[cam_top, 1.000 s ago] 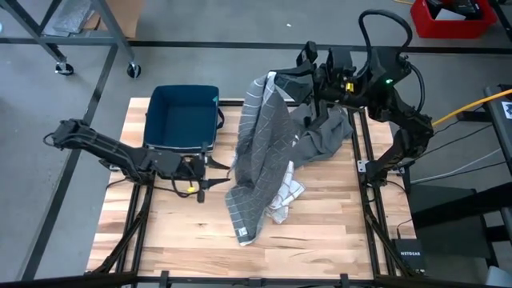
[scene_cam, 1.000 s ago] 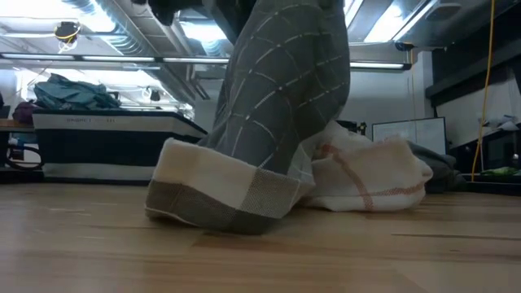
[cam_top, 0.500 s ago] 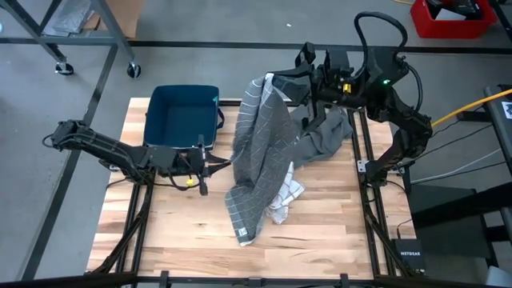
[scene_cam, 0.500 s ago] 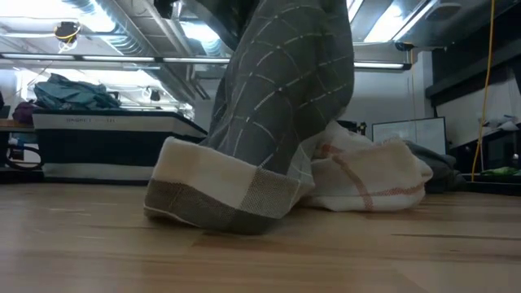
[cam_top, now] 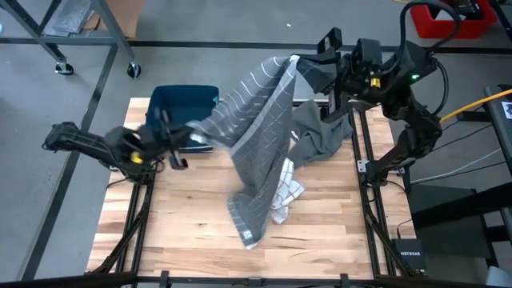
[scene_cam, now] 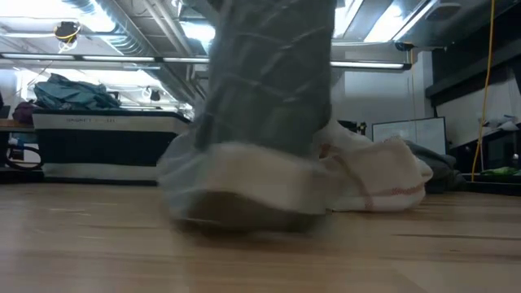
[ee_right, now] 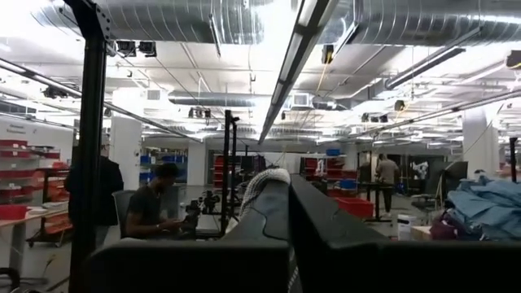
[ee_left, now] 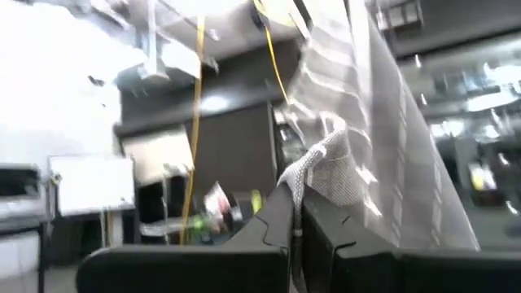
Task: Fold towel
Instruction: Fold the gray patterned towel
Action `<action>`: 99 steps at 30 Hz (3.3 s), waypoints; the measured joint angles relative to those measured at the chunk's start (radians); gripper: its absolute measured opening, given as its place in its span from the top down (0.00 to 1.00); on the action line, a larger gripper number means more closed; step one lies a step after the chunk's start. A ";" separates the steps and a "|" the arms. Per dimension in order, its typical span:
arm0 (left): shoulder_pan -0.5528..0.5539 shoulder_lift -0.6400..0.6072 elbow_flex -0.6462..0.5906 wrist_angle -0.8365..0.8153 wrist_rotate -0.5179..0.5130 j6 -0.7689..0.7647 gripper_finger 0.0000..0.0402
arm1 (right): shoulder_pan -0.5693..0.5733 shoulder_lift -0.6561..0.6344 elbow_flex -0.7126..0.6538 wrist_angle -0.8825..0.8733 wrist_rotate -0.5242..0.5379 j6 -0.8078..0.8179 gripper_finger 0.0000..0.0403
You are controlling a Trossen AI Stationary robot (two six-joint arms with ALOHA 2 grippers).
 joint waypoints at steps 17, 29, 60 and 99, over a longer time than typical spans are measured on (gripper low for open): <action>-0.001 -0.088 0.196 0.132 -0.006 0.315 1.00 | 0.000 0.046 -0.003 -0.181 -0.003 0.075 0.99; -0.001 -0.073 0.471 -0.097 -0.006 0.393 1.00 | -0.029 0.086 -0.003 -0.031 0.109 -0.221 0.99; -0.001 -0.041 0.866 -0.533 -0.046 0.308 1.00 | -0.177 0.088 0.006 0.225 -0.040 0.057 0.99; -0.002 -0.024 0.953 -0.979 0.371 -0.493 1.00 | -0.007 0.098 0.036 0.049 -0.300 0.288 0.99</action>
